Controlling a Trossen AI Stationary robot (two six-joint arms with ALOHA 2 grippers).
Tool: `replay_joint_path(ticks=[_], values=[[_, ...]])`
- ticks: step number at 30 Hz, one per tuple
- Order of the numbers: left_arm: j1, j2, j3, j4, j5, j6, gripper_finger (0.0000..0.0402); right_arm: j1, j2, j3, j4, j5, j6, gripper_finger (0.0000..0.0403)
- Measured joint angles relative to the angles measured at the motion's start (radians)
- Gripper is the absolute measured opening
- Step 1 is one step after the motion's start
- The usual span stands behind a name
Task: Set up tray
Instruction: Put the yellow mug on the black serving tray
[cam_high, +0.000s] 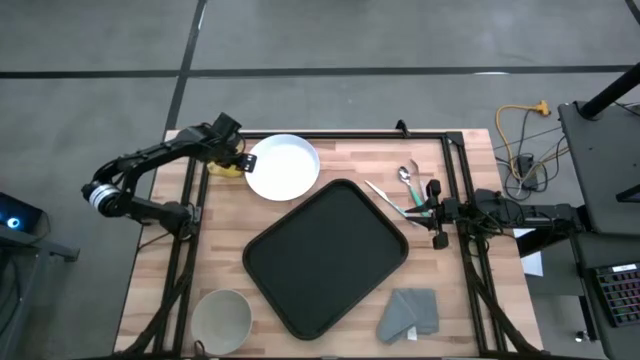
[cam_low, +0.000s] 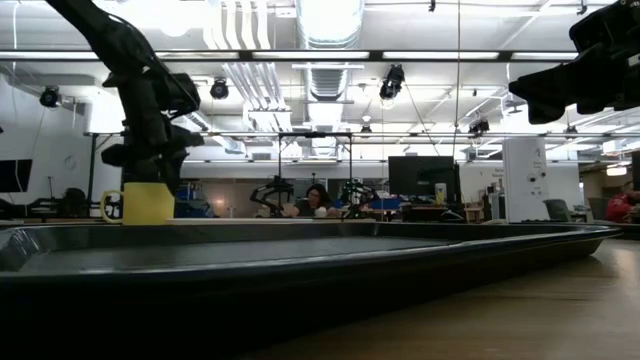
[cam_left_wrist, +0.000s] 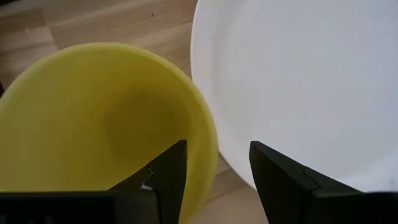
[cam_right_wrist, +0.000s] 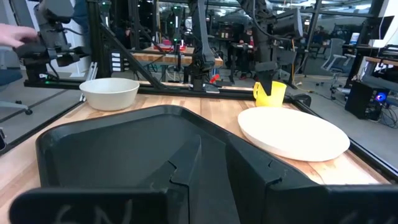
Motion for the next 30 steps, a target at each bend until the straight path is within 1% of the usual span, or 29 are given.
replay_joint_path(ticks=[22, 30], values=[[0.0, 0.011, -0.002, 0.002, -0.002, 0.0, 0.0159, 0.0, 0.0, 0.0, 0.0, 0.0, 0.0, 0.0068], [0.0, 0.011, -0.002, 0.006, -0.002, 0.157, 0.0159, 0.0, 0.0, 0.0, 0.0, 0.0, 0.0, 0.0068]])
